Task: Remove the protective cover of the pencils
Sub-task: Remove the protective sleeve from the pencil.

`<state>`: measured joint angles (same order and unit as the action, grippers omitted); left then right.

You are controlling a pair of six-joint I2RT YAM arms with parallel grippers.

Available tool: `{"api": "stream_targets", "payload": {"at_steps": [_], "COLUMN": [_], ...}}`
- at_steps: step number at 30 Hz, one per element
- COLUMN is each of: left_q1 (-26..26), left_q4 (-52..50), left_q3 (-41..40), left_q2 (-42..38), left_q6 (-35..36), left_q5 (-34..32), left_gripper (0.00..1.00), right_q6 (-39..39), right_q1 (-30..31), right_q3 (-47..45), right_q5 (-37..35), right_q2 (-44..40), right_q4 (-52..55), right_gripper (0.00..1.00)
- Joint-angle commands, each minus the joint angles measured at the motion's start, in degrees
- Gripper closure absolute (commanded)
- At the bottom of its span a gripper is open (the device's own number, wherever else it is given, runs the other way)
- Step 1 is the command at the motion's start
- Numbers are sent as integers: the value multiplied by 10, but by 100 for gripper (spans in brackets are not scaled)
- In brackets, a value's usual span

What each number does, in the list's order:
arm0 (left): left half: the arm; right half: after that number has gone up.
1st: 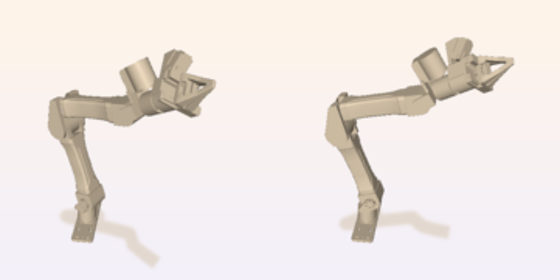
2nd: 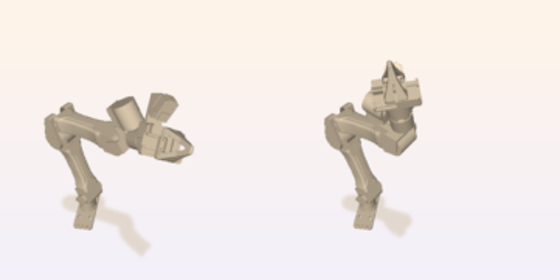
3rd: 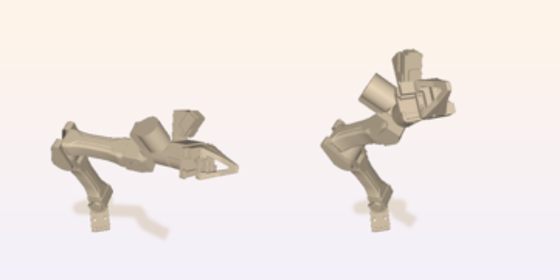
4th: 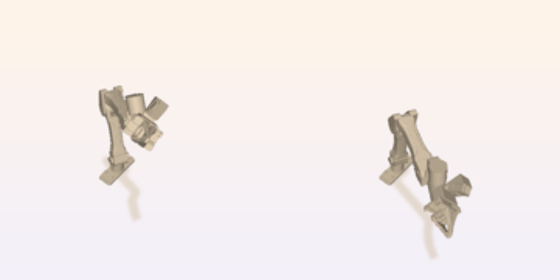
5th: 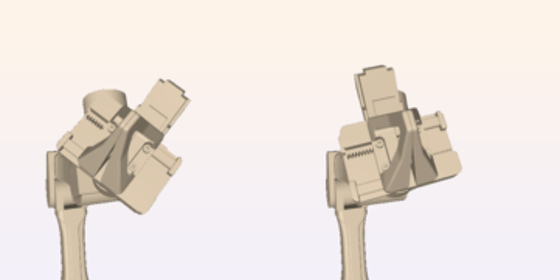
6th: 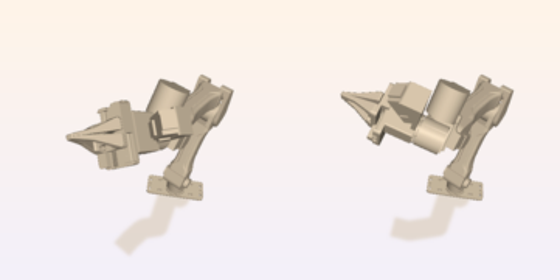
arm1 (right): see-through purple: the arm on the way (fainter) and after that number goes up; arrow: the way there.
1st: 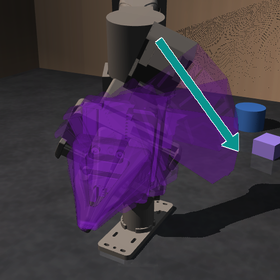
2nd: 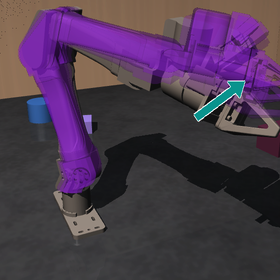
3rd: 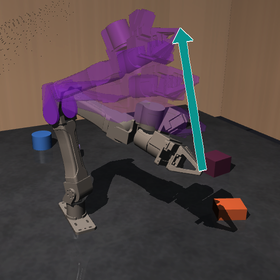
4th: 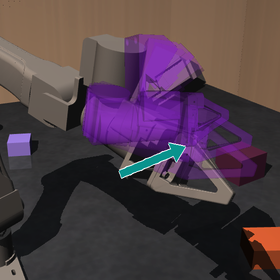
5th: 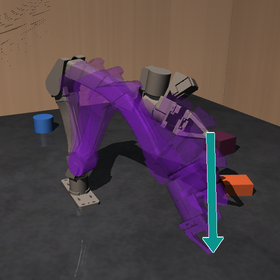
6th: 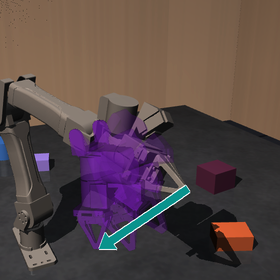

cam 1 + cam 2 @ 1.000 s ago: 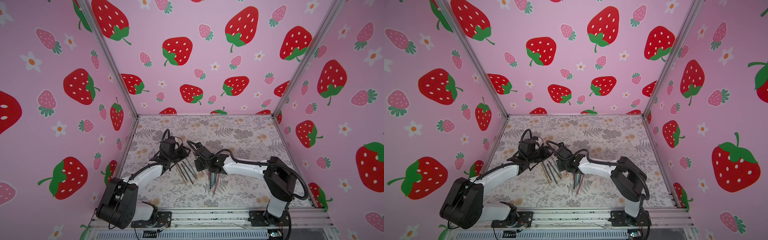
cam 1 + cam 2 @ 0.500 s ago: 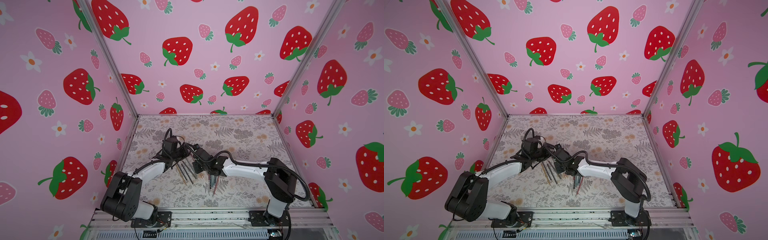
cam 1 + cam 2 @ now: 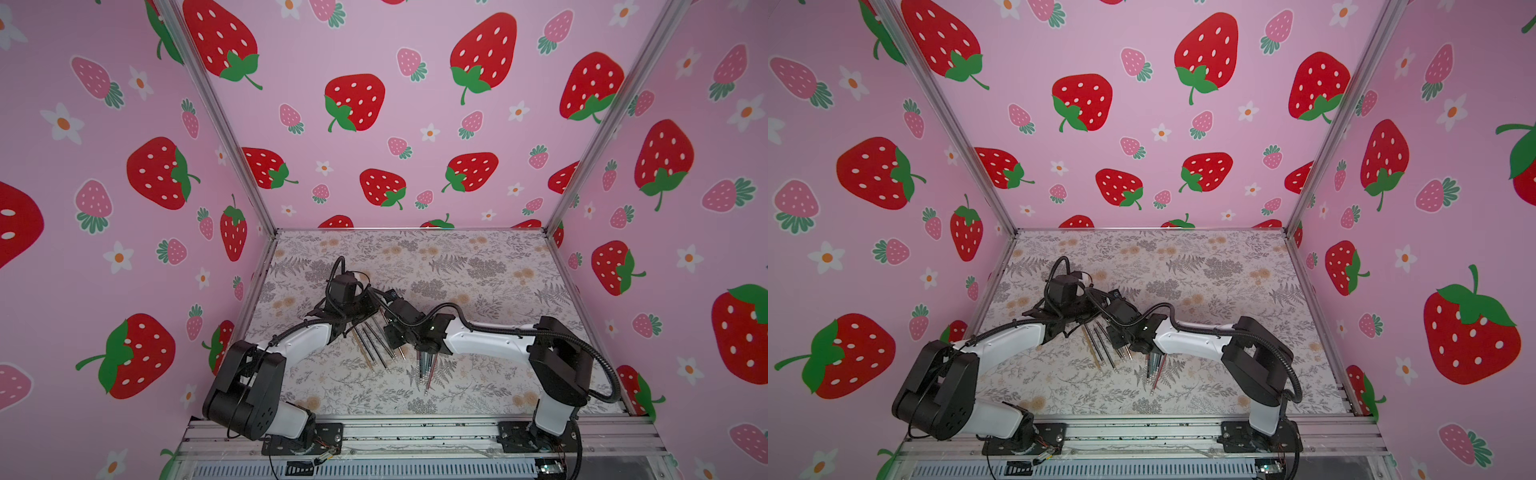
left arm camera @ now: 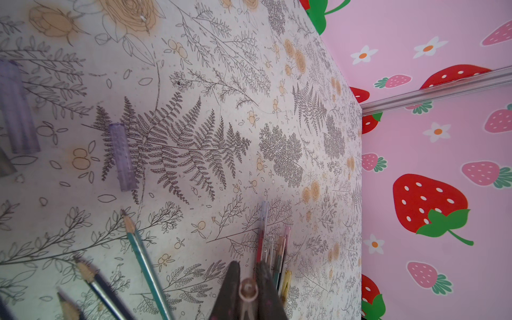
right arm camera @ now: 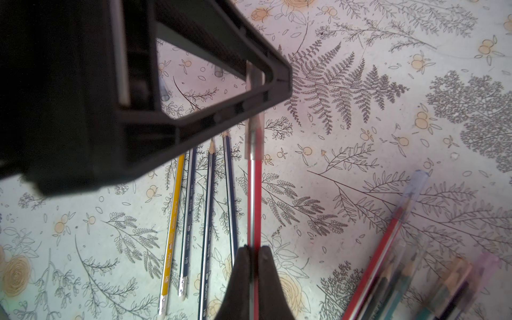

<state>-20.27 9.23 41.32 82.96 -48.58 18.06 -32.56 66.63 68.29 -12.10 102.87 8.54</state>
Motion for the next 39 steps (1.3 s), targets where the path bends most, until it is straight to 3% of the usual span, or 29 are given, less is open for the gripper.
{"api": "stream_targets", "payload": {"at_steps": [1,7,12,18,23,30,39], "left_q1": [-3,-3,-3,-3,-3,-2,14], "left_q4": [5,0,-2,-6,-19,-8,27], "left_q3": [22,21,21,20,22,16,46], "left_q2": [-8,-13,-15,-23,-34,-45,5], "left_q6": [-3,-6,-8,-10,-17,-37,-61], "left_q5": [0,0,2,3,-6,-16,6], "left_gripper": [98,100,100,100,100,100,100], "right_q6": [5,3,3,3,5,12,24], "right_q1": [4,4,4,4,5,15,28], "right_q3": [-5,-4,5,2,-6,-51,-127], "right_q5": [-11,-14,-11,-6,2,5,-11], "right_q2": [-23,-4,12,14,10,-33,-92], "right_q4": [-10,-13,-13,-17,-26,-52,-89], "right_gripper": [77,66,65,88,100,100,100]}}
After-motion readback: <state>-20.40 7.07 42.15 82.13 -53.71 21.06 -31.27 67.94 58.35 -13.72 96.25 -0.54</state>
